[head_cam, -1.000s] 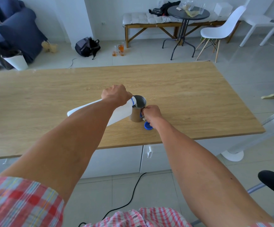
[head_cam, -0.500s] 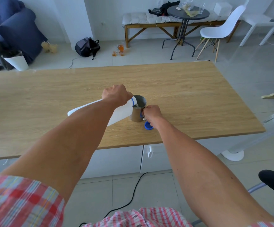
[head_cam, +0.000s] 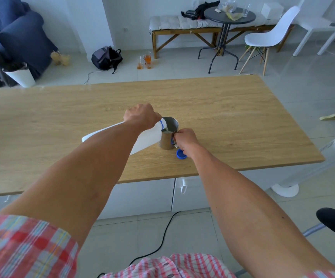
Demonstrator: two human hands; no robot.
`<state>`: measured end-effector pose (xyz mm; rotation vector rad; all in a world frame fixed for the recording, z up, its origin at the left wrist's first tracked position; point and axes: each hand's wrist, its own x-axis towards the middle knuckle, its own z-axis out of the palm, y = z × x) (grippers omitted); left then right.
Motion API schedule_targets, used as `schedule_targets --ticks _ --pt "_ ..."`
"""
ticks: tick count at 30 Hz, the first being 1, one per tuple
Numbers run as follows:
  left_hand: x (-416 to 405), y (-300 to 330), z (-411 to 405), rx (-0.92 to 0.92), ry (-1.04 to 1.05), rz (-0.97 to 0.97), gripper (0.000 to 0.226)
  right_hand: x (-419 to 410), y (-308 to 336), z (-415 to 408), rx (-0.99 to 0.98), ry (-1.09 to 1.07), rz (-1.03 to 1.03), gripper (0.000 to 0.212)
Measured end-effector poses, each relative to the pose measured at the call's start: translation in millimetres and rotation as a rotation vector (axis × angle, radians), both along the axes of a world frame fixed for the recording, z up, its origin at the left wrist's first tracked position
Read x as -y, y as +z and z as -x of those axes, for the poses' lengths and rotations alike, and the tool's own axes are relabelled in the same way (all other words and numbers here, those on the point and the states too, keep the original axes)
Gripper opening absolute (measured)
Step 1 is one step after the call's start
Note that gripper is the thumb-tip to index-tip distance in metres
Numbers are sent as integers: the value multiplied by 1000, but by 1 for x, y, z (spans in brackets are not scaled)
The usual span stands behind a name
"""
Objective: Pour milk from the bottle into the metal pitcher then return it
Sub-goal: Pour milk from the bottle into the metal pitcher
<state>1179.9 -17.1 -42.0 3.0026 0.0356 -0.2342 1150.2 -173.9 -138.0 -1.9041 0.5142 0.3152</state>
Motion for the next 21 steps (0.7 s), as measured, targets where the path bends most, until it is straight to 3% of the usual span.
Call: schedule_targets --ticks 21 --pt "1 -1 -2 -15 -8 -5 32 0 2 1 18 -7 -2 20"
